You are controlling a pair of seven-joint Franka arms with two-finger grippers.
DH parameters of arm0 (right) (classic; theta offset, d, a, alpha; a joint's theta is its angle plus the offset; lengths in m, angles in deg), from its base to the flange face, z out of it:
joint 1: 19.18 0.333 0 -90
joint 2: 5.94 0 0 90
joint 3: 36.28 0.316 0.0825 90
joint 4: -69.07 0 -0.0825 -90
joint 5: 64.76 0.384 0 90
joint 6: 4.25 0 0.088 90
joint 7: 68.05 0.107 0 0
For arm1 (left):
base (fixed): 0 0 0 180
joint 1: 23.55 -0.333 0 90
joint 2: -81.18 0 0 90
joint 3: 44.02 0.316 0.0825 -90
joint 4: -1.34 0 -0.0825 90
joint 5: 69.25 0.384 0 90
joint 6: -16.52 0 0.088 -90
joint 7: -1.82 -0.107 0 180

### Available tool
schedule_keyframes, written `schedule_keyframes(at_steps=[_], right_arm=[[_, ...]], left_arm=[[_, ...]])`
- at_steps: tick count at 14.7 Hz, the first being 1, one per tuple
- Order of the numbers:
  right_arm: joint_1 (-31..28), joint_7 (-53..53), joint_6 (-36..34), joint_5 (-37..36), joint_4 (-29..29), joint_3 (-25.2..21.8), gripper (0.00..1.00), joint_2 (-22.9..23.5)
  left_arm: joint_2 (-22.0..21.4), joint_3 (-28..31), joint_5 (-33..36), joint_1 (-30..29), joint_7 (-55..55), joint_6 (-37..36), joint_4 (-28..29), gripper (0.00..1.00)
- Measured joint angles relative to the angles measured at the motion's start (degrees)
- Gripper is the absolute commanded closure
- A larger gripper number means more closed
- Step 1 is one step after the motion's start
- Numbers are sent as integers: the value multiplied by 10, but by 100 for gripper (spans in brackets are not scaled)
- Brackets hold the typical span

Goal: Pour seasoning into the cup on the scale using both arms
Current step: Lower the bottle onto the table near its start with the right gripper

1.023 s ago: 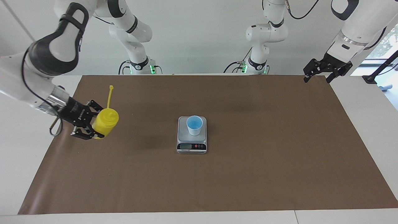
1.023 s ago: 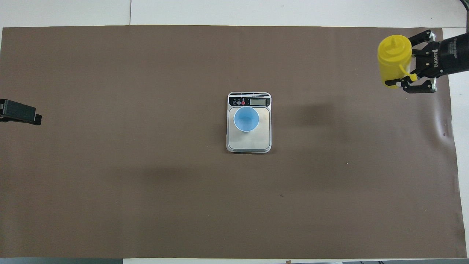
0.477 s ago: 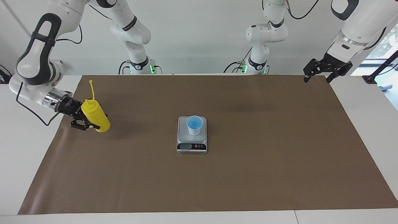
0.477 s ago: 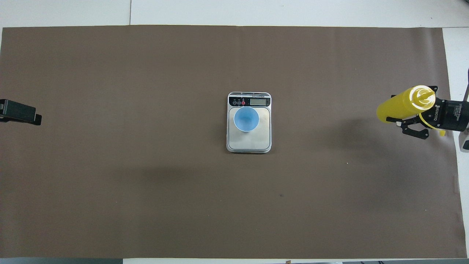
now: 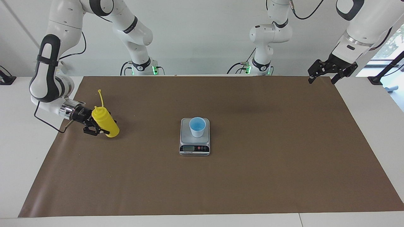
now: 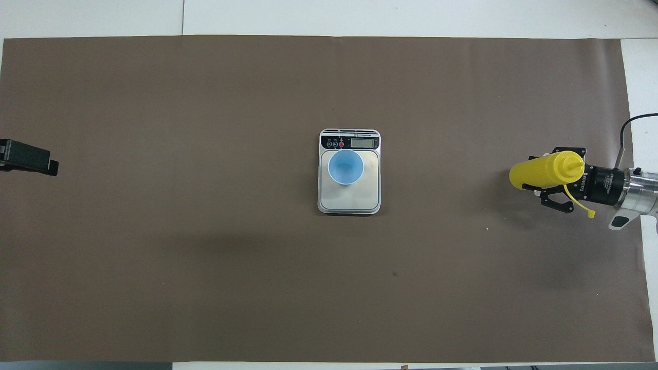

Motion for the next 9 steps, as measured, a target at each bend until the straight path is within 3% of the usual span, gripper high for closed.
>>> schedule_keyframes(at_steps=[9], right_arm=[[0,-24,4,12,-1,1,100,29]], left_arm=[[0,0,0,0,0,0,0,0]])
